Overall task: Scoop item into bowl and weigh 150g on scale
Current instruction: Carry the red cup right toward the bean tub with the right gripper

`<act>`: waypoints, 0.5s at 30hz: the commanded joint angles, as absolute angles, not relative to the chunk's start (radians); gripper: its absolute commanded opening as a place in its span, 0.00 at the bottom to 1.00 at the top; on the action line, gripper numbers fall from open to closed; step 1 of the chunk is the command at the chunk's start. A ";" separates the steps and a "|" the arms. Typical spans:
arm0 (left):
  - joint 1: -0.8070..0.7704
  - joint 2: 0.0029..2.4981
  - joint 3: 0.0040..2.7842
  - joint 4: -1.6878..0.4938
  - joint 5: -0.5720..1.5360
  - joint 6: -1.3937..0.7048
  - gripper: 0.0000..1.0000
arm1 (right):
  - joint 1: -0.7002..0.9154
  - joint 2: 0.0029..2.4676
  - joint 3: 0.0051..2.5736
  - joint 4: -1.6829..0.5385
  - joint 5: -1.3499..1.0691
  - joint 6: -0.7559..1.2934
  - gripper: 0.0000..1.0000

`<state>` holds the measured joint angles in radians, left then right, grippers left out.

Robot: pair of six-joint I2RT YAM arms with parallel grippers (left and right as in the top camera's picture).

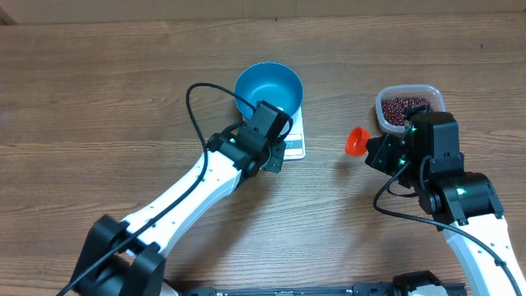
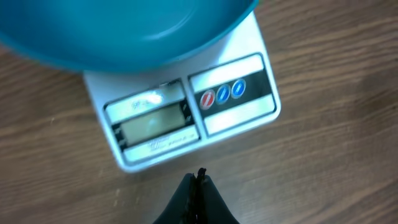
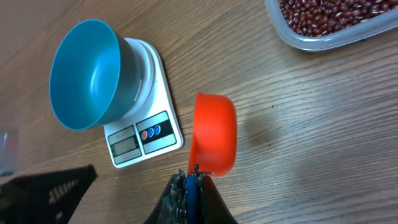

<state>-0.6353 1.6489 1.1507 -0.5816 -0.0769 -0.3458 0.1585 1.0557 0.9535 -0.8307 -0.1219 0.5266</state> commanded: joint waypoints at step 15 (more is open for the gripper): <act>-0.642 1.778 1.147 -0.432 0.027 -0.116 0.04 | 0.155 1.049 0.985 -0.825 -0.098 0.522 0.04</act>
